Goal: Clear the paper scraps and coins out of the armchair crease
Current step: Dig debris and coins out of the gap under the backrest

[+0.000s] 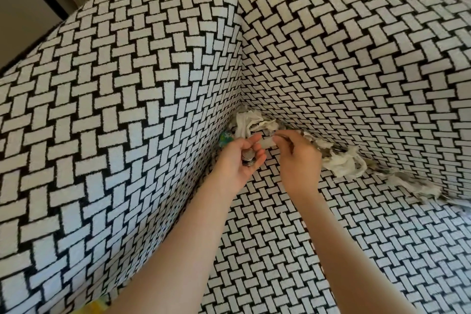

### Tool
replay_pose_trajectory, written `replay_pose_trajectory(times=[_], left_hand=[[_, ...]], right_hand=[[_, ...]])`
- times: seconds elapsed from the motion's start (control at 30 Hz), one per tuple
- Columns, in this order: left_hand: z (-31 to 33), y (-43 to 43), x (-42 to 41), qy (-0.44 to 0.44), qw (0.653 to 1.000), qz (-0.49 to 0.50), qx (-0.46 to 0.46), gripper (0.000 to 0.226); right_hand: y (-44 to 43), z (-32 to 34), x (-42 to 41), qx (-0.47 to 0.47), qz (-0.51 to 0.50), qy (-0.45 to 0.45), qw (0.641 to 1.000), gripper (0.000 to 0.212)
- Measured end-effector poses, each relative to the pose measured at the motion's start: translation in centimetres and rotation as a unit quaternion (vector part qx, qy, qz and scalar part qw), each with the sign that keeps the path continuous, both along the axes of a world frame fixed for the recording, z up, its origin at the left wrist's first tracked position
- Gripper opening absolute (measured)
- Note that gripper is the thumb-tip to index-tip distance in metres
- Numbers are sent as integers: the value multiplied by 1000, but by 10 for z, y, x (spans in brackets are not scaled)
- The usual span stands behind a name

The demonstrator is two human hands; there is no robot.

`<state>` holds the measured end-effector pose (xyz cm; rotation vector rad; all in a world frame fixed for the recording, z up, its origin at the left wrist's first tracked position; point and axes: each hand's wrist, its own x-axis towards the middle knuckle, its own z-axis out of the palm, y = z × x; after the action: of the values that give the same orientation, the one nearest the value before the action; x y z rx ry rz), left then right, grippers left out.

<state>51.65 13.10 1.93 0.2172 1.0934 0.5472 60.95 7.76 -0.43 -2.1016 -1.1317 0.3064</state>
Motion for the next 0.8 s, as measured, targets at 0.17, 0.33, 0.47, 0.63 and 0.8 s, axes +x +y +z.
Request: replay_pose_trajectory(times=[0.17, 0.33, 0.47, 0.63, 0.8], left_hand=[[6, -4, 0, -23, 1000, 14, 8, 28], [16, -17, -6, -65, 996, 59, 18, 38], [25, -41, -19, -85, 990, 109, 31, 39], [36, -75, -43, -139, 970, 200, 20, 36], [50, -111, -70, -129, 964, 226, 55, 35]], right_hand=[[3, 24, -6, 24, -30, 308, 951, 10], [-3, 32, -29, 28, -106, 509, 854, 21], [-14, 49, -46, 144, -196, 708, 664, 31], [-37, 62, -80, 151, -197, 762, 598, 35], [-63, 63, -112, 136, -188, 784, 575, 24]])
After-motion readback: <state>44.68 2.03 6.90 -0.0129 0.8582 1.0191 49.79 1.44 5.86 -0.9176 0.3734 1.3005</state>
